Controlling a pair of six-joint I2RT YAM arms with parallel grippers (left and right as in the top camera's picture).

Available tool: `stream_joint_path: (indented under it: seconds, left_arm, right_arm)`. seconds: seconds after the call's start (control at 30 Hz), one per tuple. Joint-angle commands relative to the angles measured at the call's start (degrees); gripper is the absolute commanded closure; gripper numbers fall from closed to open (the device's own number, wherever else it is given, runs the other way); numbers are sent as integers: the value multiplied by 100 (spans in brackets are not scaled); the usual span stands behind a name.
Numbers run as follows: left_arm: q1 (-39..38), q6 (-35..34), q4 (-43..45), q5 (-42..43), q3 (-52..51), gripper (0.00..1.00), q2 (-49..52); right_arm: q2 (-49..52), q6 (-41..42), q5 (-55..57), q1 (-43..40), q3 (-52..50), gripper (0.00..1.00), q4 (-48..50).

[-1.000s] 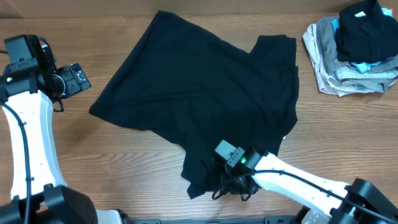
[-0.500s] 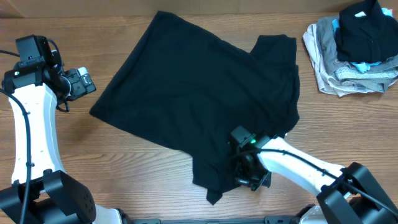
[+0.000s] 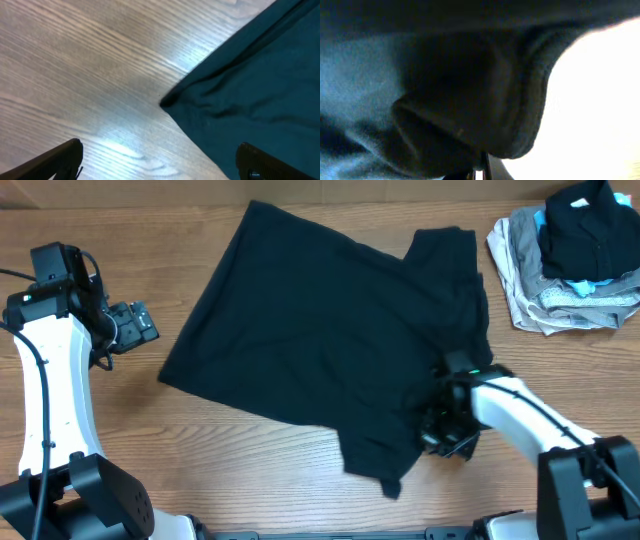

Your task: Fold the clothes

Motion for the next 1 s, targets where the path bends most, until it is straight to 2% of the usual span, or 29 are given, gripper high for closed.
stream_joint_path:
  seconds: [0.0, 0.07, 0.1, 0.23, 0.27, 0.33, 0.53, 0.7, 0.83, 0.9, 0.93, 0.97]
  left_arm:
    - [-33, 118, -94, -46, -39, 0, 17]
    - [-33, 116, -127, -28, -103, 0, 17]
    - [-33, 120, -129, 2, -155, 0, 17]
    - [-74, 555, 96, 533, -629, 2, 17]
    - [-96, 728, 173, 708, -769, 3, 17]
    - [-160, 831, 367, 868, -1119, 3, 17]
    - [-247, 520, 874, 905, -1906, 5, 17]
    - [-275, -457, 1539, 820, -2415, 15, 20]
    - [-273, -892, 2170, 822, -2852, 39, 20]
    - [-275, -1054, 2496, 822, -3047, 57, 20]
    - [-278, -1204, 2660, 822, -3152, 62, 20]
    - [-278, -1335, 2815, 822, -3250, 63, 20]
  right_arm:
    - [15, -704, -85, -540, 114, 96, -2]
    - [15, -911, -210, -660, 229, 96, -68]
    - [15, -1034, -249, -678, 328, 91, -151]
    - [-90, -1248, -223, -603, 809, 46, -595]
    - [-146, -1248, -225, -568, 911, 39, -686]
    - [-330, -1241, -227, -485, 1137, 34, -944]
    - [-1147, -1001, -225, -400, 1283, 34, -1615]
    - [-1690, -717, -221, -393, 1274, 39, -1919]
    - [-1963, -568, -116, -389, 1248, 42, -2083]
    - [-2000, -511, -111, -389, 1248, 44, -2129]
    - [-2002, -435, -72, -378, 1244, 45, -2151]
    - [-2002, -435, -46, -348, 1239, 46, -2157]
